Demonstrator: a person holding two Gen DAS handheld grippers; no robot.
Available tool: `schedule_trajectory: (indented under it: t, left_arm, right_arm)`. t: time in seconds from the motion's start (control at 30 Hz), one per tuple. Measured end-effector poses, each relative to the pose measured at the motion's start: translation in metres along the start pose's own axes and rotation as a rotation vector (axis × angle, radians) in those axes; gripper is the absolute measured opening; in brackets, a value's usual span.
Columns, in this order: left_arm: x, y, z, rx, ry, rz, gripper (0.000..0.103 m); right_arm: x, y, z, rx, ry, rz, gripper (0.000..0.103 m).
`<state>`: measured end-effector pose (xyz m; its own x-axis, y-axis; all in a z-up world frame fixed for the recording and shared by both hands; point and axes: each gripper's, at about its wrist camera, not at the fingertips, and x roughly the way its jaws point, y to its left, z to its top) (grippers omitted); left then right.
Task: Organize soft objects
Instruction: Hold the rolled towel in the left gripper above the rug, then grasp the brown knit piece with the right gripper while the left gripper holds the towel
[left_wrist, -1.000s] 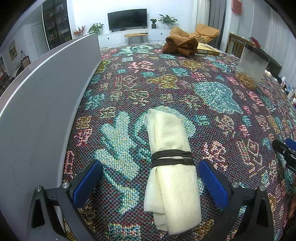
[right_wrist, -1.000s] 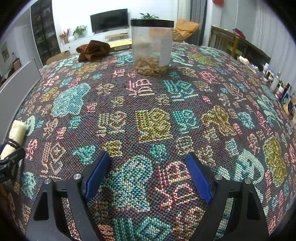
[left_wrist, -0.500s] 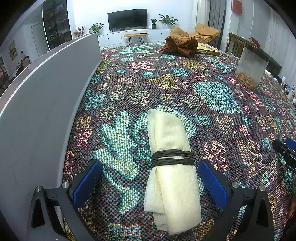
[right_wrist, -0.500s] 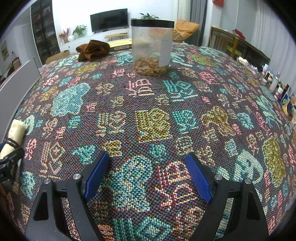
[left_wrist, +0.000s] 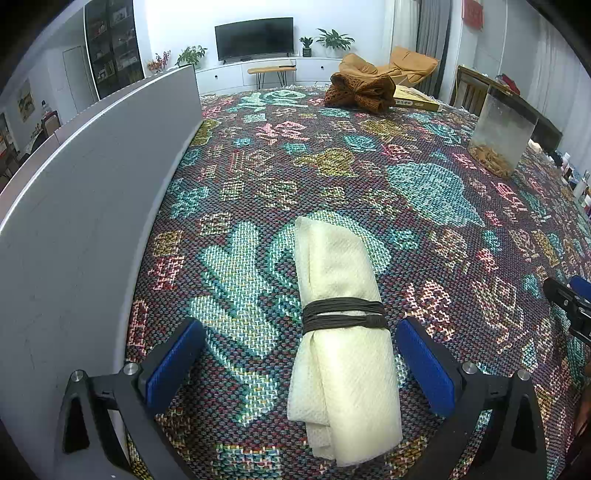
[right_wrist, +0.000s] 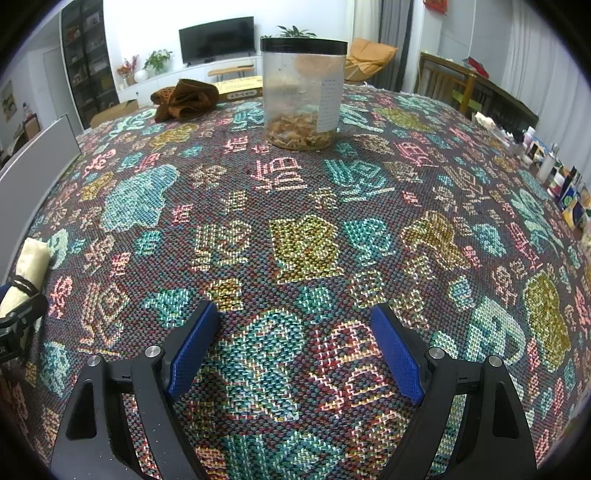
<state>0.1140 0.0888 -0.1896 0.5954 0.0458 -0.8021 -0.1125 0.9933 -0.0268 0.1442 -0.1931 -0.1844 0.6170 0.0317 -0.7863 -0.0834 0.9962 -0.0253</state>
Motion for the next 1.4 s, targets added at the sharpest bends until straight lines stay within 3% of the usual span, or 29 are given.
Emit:
schedule_trajectory:
  t: [0.17, 0.23, 0.47, 0.6, 0.7, 0.83, 0.93, 1.0, 1.07, 1.17, 1.4]
  left_arm:
    - [0.0, 0.0, 0.0, 0.0, 0.0, 0.0, 0.103]
    - [0.0, 0.0, 0.0, 0.0, 0.0, 0.0, 0.103]
    - [0.0, 0.0, 0.0, 0.0, 0.0, 0.0, 0.103]
    - [0.0, 0.0, 0.0, 0.0, 0.0, 0.0, 0.103]
    - [0.0, 0.0, 0.0, 0.0, 0.0, 0.0, 0.103]
    - [0.001, 0.0, 0.0, 0.0, 0.0, 0.0, 0.103]
    - [0.001, 0.0, 0.0, 0.0, 0.0, 0.0, 0.103]
    - [0.001, 0.0, 0.0, 0.0, 0.0, 0.0, 0.103]
    - [0.001, 0.0, 0.0, 0.0, 0.0, 0.0, 0.103]
    - [0.001, 0.0, 0.0, 0.0, 0.0, 0.0, 0.103]
    - [0.001, 0.0, 0.0, 0.0, 0.0, 0.0, 0.103]
  right_arm:
    - [0.002, 0.004, 0.012, -0.051, 0.036, -0.001, 0.087]
    - [-0.002, 0.015, 0.032, -0.094, 0.02, 0.043, 0.087]
    - [0.01, 0.091, 0.16, -0.253, -0.035, 0.189, 0.087]
    - [0.051, 0.143, 0.224, -0.361, -0.068, 0.148, 0.087]
    - [0.094, 0.176, 0.256, -0.471, -0.075, 0.068, 0.087]
    - [0.161, 0.202, 0.267, -0.591, 0.034, 0.024, 0.087]
    - [0.186, 0.198, 0.266, -0.542, 0.08, -0.024, 0.085]
    - [0.181, 0.19, 0.261, -0.511, 0.039, -0.062, 0.055]
    - [0.174, 0.182, 0.257, -0.49, 0.024, -0.056, 0.049]
    - [0.157, 0.166, 0.254, -0.409, 0.001, -0.023, 0.045]
    - [0.062, 0.125, 0.263, -0.181, -0.049, 0.196, 0.044]
